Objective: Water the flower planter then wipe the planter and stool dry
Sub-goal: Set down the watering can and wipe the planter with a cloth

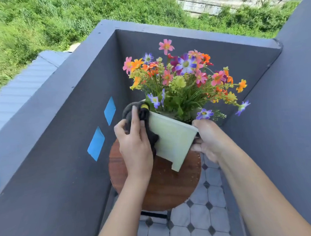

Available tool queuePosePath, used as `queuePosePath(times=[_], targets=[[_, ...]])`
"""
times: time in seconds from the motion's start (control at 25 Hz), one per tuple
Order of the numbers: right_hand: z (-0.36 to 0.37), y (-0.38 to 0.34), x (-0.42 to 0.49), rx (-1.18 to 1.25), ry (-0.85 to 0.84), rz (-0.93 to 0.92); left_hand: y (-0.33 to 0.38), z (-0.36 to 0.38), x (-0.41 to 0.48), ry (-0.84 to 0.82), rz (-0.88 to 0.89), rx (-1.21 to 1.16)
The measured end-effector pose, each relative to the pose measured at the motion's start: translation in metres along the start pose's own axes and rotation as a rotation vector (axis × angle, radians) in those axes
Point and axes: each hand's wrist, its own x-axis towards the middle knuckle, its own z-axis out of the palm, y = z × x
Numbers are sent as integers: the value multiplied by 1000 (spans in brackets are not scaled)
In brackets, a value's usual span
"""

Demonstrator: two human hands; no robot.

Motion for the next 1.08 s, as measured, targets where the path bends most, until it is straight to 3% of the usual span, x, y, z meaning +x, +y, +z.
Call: queuePosePath(times=[0.08, 0.12, 0.24, 0.28, 0.36, 0.48, 0.56, 0.76, 0.8, 0.96, 1.08], targets=[[-2, 1, 2, 1, 5, 12, -2, -1, 9, 44, -168, 2], [-2, 2, 1, 7, 7, 11, 2, 0, 2, 31, -103, 33], [-1, 2, -1, 71, -4, 27, 12, 8, -43, -79, 372, 206], [-1, 3, -2, 78, -9, 34, 8, 9, -50, -112, 446, 286], [-1, 6, -1, 82, -5, 49, -5, 10, -45, -101, 381, 365], [-1, 9, 1, 88, -10, 53, -16, 12, -41, 2, 69, 264], [-1, 8, 1, 94, -30, 37, -13, 16, -65, -35, 108, 263], [-5, 8, -3, 38, -14, 49, 2, 5, -86, -215, 468, 201], [-5, 8, -4, 42, -27, 56, 1, 2, -74, -197, 457, 211], [-4, 4, -9, 121, -27, 98, -18, 3, -46, -18, 92, 254], [-4, 0, -8, 155, -13, 108, -28, 2, -82, -121, 125, 297]])
